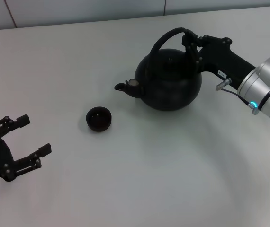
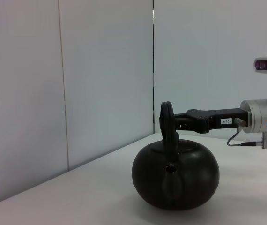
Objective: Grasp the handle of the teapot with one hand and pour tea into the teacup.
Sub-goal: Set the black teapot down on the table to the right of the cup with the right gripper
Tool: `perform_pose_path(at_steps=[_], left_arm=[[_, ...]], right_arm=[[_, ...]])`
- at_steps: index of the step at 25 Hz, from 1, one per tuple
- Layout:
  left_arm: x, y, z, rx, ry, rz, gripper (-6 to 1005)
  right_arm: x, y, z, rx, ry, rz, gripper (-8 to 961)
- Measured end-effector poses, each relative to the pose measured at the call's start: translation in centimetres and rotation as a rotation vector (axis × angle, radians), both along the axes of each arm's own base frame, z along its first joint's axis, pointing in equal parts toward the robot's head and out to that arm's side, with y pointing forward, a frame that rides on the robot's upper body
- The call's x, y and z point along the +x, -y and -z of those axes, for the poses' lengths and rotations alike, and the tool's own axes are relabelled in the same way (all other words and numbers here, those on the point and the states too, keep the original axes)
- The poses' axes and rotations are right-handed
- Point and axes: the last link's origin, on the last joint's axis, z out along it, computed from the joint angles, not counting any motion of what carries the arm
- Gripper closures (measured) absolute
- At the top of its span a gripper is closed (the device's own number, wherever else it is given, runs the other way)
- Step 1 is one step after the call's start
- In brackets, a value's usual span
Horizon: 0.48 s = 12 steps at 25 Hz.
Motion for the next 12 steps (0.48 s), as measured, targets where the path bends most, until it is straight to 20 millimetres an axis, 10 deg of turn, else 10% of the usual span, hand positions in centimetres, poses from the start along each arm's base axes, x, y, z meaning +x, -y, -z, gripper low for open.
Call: perform_pose_path(at_steps=[12], left_arm=[[-0.08, 0.24, 0.00, -0.002, 0.004, -0.002, 140]], right_arm=[[0.35, 0.26, -0.02, 0.001, 0.001, 0.009, 792]])
